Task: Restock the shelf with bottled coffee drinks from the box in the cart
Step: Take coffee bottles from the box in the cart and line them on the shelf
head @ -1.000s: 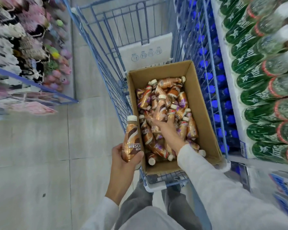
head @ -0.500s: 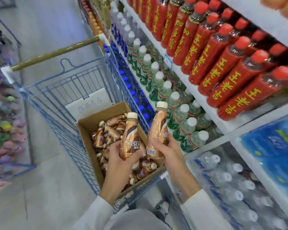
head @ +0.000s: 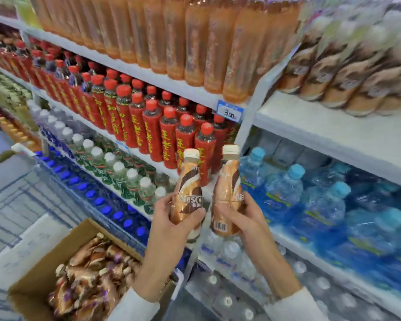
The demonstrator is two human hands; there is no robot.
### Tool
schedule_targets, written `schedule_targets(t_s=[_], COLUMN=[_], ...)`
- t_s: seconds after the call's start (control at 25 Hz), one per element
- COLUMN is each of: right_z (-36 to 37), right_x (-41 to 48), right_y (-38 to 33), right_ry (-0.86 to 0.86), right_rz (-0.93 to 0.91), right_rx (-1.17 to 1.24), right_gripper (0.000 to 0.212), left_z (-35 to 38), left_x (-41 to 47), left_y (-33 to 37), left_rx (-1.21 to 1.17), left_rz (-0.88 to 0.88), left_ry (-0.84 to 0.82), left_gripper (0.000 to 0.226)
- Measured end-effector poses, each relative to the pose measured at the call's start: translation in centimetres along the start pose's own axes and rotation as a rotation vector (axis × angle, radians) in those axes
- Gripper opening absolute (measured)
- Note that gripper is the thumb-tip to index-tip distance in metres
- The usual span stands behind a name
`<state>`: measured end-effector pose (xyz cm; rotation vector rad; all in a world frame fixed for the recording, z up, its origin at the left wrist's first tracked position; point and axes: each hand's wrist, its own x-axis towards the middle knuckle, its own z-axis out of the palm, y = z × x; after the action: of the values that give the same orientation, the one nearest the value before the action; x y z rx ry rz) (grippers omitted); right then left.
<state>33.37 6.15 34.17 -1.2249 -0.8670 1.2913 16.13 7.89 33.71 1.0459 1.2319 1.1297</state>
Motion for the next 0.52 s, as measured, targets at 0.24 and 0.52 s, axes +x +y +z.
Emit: schedule_targets(t_s=[0.24, 0.52], right_z=[-6.0, -11.2], right_x=[-1.9, -3.1], right_y=[-3.9, -10.1], right_ry=[0.177, 0.35], right_rz=[-0.147, -0.312], right_rx=[0.01, -0.064], right_gripper=[0.04, 0.045], left_z=[6.6, 13.6], left_x=[1.1, 2.8], left_y=[3.4, 8.2], left_rx=[0.014, 0.043], left_rz=[0.079, 0.241], left_ry=[-0.184, -0.342], left_gripper=[0.049, 0.055])
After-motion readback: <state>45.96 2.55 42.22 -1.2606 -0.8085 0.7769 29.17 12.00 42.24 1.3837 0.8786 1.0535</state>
